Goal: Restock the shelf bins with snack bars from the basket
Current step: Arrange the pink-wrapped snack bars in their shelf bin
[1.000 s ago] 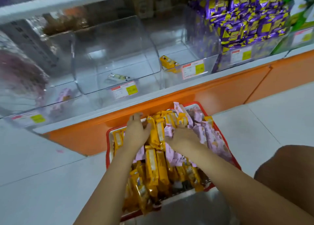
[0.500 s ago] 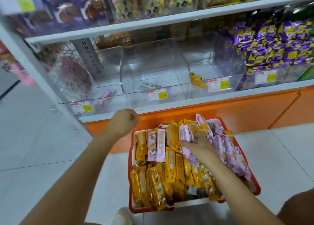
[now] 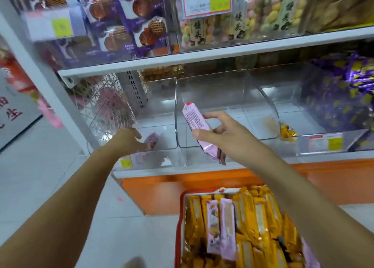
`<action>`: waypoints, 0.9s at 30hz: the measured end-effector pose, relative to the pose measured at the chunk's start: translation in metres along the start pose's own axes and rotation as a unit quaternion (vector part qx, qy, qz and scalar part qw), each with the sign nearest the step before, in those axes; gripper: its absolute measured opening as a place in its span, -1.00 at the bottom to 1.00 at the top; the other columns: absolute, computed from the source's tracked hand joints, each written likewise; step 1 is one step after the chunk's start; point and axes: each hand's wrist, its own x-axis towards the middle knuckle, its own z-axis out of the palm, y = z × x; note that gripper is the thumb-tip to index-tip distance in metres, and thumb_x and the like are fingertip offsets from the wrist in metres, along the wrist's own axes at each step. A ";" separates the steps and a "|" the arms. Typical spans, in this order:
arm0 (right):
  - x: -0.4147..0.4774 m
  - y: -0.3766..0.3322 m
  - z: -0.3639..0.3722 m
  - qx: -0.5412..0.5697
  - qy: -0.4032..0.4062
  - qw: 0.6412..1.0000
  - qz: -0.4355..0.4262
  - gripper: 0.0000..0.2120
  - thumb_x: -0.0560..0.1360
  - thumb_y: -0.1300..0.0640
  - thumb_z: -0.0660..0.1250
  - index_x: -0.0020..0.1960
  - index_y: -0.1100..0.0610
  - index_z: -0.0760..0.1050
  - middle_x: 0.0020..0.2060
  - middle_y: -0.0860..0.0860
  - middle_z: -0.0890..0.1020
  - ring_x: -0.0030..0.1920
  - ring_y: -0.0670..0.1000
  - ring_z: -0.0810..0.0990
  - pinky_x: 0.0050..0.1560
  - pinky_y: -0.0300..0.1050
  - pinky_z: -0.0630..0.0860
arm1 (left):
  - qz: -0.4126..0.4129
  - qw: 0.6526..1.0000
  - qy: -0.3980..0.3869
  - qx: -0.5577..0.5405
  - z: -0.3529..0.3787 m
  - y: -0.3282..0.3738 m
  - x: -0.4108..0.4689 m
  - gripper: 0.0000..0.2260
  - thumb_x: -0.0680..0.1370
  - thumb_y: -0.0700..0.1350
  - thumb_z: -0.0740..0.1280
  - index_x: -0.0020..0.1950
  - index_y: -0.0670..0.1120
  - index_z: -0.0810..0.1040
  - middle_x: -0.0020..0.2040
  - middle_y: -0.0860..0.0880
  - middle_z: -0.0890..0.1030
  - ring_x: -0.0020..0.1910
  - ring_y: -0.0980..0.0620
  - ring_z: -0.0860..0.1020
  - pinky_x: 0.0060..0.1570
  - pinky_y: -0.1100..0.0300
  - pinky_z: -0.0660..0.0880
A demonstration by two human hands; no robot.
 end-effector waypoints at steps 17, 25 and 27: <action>0.059 -0.033 0.033 -0.122 0.052 0.991 -0.032 -0.44 0.42 -0.15 0.43 0.32 -0.04 0.32 -0.12 -0.14 0.51 -0.32 -0.07 0.57 -0.40 -0.21 0.55 | 0.003 0.957 -0.264 -0.118 -0.011 -0.041 0.074 -0.79 0.54 -0.11 0.37 0.17 -0.05 0.54 -0.18 -0.06 0.50 -0.26 0.04 0.40 -0.20 0.21 0.36; 0.076 -0.064 0.087 -0.207 0.100 0.973 -0.034 -0.45 0.43 -0.12 0.43 0.31 0.04 0.32 0.06 -0.01 0.50 -0.21 -0.08 0.56 -0.42 -0.26 0.55 | 0.202 0.962 -0.181 -0.004 -0.010 -0.035 0.092 -0.78 0.55 -0.16 0.33 0.18 -0.11 0.59 -0.10 -0.01 0.60 -0.28 0.12 0.49 -0.34 0.42 0.39; 0.085 -0.070 0.100 -0.219 0.107 0.970 -0.020 -0.46 0.43 -0.12 0.43 0.29 0.06 0.32 0.04 0.00 0.50 -0.21 -0.04 0.57 -0.45 -0.26 0.49 | 0.234 0.952 -0.191 0.037 -0.009 -0.035 0.088 -0.77 0.51 -0.01 0.36 0.09 -0.09 0.58 -0.09 0.02 0.58 -0.17 0.10 0.50 -0.25 0.40 0.38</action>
